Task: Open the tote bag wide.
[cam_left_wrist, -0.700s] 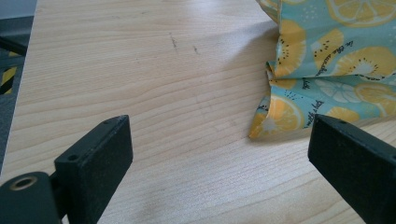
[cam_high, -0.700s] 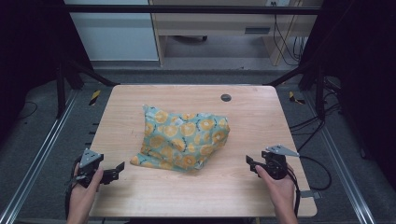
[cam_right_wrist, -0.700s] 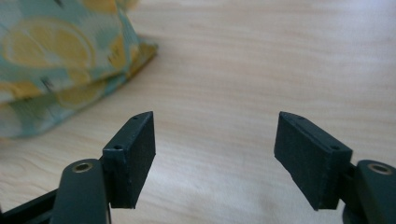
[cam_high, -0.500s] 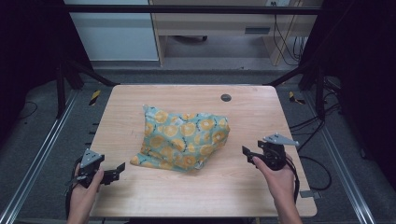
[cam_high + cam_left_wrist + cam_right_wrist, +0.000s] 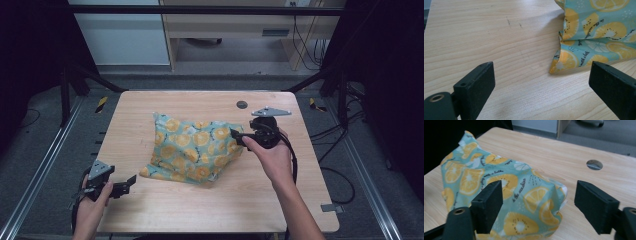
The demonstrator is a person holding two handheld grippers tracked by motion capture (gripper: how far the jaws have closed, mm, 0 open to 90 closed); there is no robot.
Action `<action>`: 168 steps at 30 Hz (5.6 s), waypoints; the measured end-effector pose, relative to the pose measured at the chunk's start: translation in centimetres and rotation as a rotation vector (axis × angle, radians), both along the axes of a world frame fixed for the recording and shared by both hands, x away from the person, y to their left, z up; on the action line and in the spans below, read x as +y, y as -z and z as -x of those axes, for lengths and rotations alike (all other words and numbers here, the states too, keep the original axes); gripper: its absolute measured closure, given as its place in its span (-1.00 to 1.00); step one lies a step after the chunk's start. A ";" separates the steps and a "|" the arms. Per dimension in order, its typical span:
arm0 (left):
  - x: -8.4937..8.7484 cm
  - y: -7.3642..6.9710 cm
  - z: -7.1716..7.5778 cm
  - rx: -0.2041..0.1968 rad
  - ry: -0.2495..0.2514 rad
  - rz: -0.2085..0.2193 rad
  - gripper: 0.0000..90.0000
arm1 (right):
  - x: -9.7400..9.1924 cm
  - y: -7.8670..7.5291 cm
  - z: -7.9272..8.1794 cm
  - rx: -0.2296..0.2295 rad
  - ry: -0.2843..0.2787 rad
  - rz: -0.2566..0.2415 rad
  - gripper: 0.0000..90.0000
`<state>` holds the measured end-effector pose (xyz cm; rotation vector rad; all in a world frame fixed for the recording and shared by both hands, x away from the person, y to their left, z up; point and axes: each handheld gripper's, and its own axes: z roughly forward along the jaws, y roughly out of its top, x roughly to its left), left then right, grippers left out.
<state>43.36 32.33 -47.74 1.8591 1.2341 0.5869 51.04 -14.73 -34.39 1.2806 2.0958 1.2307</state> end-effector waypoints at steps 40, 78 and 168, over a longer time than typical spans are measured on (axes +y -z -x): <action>0.4 -0.5 0.2 -0.031 -0.008 0.018 -0.86 | 4.6 -0.1 5.6 -0.178 -0.325 0.034 1.00; -0.8 -1.8 1.0 -0.094 0.050 0.009 -0.86 | 3.8 7.4 10.3 -0.116 -0.444 0.039 1.00; -10.2 -3.8 4.0 -0.033 0.495 -0.073 1.00 | 1.5 12.1 10.3 0.023 -0.377 0.029 0.91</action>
